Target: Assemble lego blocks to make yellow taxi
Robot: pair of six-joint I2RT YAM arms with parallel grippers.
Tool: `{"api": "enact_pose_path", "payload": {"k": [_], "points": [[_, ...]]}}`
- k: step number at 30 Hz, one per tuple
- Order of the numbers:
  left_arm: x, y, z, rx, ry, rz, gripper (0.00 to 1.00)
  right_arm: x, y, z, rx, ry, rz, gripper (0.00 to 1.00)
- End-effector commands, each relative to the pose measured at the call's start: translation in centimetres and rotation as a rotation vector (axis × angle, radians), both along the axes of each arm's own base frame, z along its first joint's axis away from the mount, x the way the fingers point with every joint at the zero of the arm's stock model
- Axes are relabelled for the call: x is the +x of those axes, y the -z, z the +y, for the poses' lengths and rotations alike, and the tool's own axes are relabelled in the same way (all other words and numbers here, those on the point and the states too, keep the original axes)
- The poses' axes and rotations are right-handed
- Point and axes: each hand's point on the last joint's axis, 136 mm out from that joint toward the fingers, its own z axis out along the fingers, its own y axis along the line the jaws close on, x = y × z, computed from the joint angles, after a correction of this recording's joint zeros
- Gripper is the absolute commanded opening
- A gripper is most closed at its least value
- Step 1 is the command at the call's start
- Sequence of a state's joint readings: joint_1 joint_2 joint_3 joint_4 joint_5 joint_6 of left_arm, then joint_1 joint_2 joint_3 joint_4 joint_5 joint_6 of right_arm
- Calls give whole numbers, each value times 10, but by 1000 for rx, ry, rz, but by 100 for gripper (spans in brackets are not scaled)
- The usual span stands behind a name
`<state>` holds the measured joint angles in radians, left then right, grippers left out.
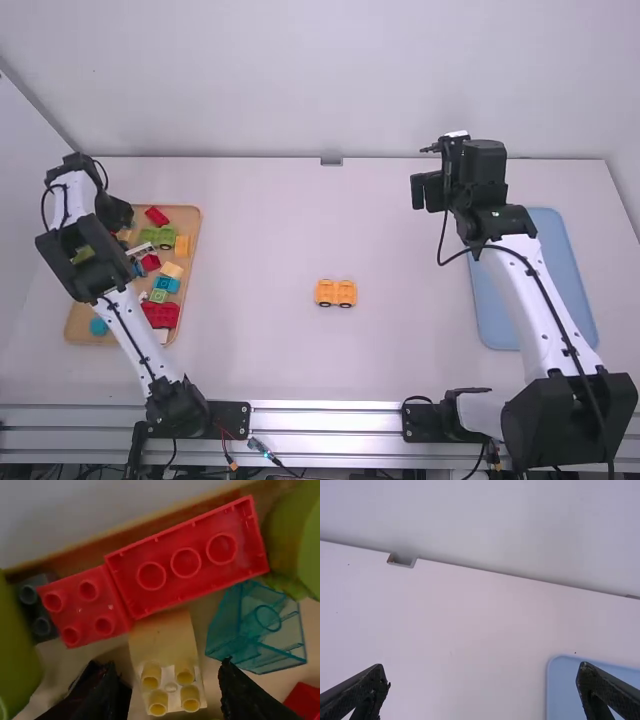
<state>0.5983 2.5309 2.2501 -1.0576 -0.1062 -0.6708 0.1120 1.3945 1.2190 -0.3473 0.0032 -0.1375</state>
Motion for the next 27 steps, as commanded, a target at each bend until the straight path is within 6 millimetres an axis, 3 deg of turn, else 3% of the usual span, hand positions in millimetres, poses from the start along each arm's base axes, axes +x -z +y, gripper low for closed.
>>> {"api": "enact_pose_path", "payload": {"k": [1, 18, 19, 24, 27], "points": [[-4, 5, -1, 2, -13, 20, 52, 2, -20, -1, 9, 2, -45, 99], [-7, 21, -6, -14, -18, 28, 56, 0, -18, 0, 8, 2, -36, 99], [-7, 23, -5, -13, -20, 27, 54, 0, -18, 0, 7, 1, -35, 99], [-6, 26, -4, -8, -20, 21, 24, 0, -17, 0, 7, 1, -31, 99], [-4, 23, -2, -4, -20, 14, 18, -1, -16, 1, 6, -2, -26, 99]]}}
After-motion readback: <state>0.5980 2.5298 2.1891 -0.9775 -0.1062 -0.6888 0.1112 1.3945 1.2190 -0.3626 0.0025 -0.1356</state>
